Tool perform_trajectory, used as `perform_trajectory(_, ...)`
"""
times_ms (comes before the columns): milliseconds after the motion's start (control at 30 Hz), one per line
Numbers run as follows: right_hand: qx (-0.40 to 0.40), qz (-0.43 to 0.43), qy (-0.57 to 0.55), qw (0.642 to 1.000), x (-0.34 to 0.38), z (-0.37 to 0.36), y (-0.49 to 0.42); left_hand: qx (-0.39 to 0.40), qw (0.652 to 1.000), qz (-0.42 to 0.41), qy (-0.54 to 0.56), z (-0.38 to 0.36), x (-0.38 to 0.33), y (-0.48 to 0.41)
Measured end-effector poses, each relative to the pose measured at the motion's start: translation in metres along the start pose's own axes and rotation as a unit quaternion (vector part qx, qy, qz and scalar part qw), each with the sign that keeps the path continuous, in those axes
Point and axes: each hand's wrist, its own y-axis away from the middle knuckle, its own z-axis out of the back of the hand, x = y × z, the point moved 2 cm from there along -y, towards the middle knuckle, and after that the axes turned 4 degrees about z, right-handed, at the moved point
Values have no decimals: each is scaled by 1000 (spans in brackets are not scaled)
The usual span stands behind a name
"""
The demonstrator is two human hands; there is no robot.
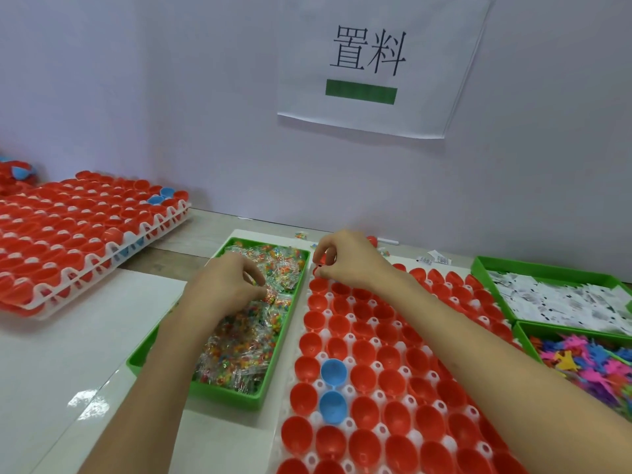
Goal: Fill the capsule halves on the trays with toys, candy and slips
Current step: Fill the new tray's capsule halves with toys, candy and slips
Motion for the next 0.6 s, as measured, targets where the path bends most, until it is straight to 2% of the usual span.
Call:
perform_trajectory(200,3,-12,-13,1000,0,17,9,-38,999,6,-5,-3,-1,1)
perform_trajectory(367,-84,-50,-55,994,-34,67,28,-36,999,0,9,-2,1,-2)
perform_trajectory(467,-135,-108,-20,985,-82,103,50,-41,999,-12,18,0,0,-3)
perform_trajectory(600,-162,-263,31,950,-162,134,102,-60,997,-36,25,2,-5,1)
